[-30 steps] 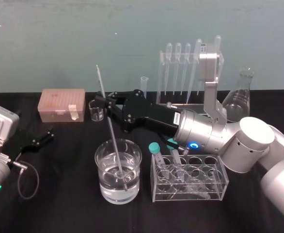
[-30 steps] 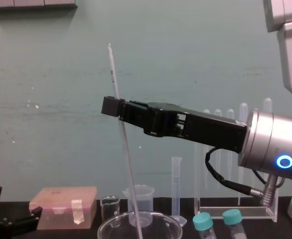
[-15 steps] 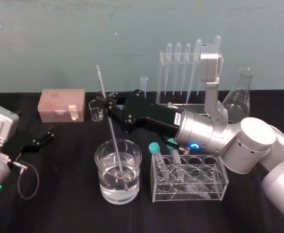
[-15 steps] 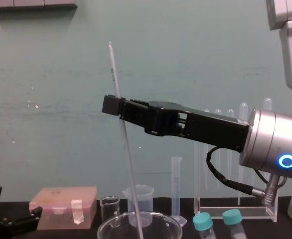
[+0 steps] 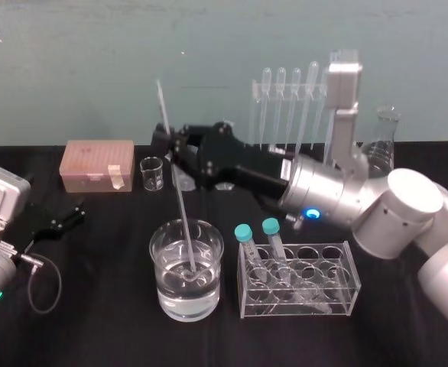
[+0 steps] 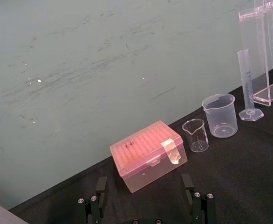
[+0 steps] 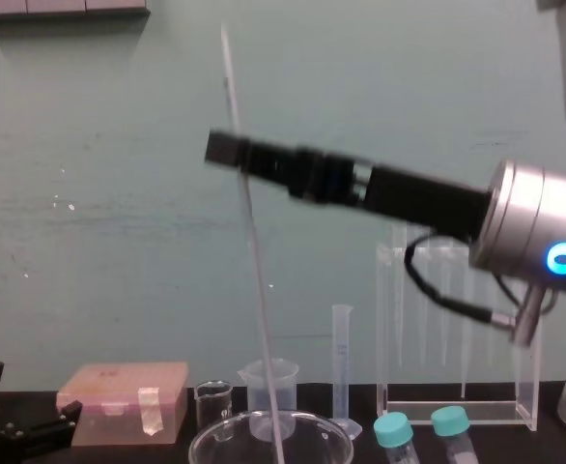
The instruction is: Hold the thermometer with one hand and immerse one end into the beaker, then reinsert it into the test tube rack.
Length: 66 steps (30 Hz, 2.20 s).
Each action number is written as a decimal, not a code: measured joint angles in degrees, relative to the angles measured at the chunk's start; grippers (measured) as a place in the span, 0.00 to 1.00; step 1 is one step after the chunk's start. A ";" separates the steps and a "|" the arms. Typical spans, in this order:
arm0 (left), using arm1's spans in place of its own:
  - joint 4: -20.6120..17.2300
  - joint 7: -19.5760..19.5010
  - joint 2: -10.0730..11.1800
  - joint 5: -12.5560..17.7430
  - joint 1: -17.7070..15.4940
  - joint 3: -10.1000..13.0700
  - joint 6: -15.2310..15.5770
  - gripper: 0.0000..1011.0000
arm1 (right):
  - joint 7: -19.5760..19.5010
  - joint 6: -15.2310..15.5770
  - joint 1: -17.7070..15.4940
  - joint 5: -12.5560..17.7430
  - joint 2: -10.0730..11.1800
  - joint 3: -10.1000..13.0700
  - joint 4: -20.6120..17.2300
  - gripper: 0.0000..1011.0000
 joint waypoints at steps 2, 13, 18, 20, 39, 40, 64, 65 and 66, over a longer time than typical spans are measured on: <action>0.00 0.00 0.00 0.00 0.00 0.00 0.00 1.00 | 0.51 0.45 0.80 1.23 0.14 0.64 -0.72 0.06; 0.00 0.00 0.00 0.00 0.00 0.00 0.00 1.00 | 0.58 3.41 4.77 8.49 2.61 5.78 -6.08 0.06; 0.00 0.00 0.00 0.00 0.00 0.00 0.00 1.00 | -2.51 0.10 4.20 7.59 5.35 8.36 -7.64 0.06; 0.00 0.00 0.00 0.00 0.00 0.00 0.00 1.00 | -3.81 -0.72 3.31 6.99 6.21 9.04 -8.01 0.06; 0.00 0.00 0.00 0.00 0.00 0.00 0.00 1.00 | -15.43 -3.81 -15.91 4.77 14.27 19.30 -17.66 0.06; 0.00 0.00 0.00 0.00 0.00 0.00 0.00 1.00 | -15.88 -3.54 -16.78 4.61 14.38 19.62 -18.09 0.06; 0.00 0.00 0.00 0.00 0.00 0.00 0.00 1.00 | -15.80 0.85 -18.35 1.06 13.09 18.53 -15.20 0.06; 0.00 0.00 0.00 0.00 0.00 0.00 0.00 1.00 | -15.71 0.85 -18.25 0.79 13.02 18.37 -14.98 0.06; 0.00 0.00 0.00 0.00 0.00 0.00 0.00 1.00 | -15.49 0.83 -18.07 0.29 12.91 18.08 -14.51 0.06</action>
